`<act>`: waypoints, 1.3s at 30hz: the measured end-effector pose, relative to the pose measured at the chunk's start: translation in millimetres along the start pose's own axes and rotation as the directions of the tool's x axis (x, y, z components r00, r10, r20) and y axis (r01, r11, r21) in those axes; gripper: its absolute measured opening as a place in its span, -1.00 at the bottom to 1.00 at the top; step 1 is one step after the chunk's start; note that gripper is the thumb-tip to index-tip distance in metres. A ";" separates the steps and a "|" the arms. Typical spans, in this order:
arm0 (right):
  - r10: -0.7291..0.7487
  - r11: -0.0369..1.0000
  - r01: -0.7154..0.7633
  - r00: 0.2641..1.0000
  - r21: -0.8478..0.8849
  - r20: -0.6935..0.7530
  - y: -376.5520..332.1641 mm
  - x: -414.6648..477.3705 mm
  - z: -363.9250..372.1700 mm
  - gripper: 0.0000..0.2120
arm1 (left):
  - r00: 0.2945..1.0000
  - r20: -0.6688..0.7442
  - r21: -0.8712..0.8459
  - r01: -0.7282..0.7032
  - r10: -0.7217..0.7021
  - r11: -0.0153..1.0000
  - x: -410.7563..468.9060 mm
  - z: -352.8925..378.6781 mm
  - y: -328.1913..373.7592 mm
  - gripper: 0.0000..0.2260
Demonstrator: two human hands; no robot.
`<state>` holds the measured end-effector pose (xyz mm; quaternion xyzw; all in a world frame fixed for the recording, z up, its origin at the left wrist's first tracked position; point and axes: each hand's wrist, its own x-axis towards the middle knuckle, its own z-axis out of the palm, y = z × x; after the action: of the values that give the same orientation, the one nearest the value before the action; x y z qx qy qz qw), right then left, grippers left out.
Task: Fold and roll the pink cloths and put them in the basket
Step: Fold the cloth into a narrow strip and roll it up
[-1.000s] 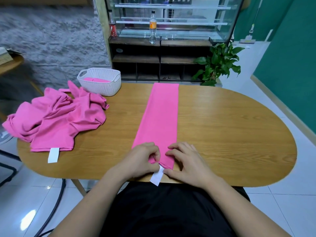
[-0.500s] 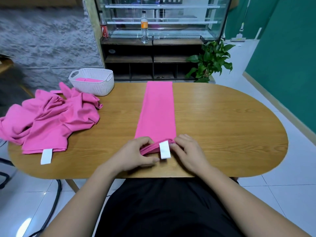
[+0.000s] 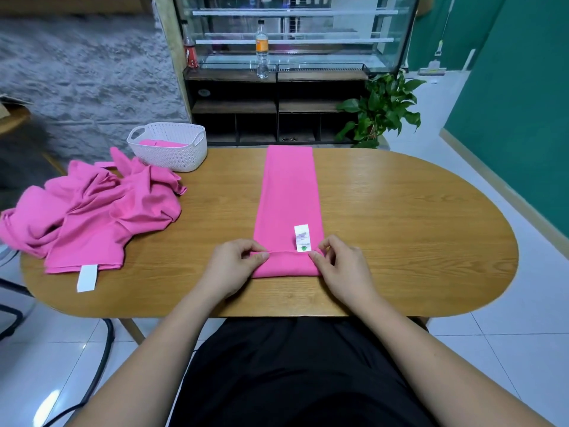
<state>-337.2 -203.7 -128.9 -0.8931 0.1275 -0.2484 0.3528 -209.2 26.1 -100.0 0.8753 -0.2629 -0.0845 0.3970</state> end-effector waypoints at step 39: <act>-0.094 0.995 0.096 0.994 -0.032 0.049 -4.5 0.5 0.7 -0.89 | 0.990 0.054 0.030 -0.135 0.133 0.990 -1.6 -1.1 -5.5 -0.93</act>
<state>-336.1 -200.3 -126.0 -0.9096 0.0808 -0.2416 0.3283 -208.0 30.7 -103.5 0.8597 -0.3328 -0.0759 0.3801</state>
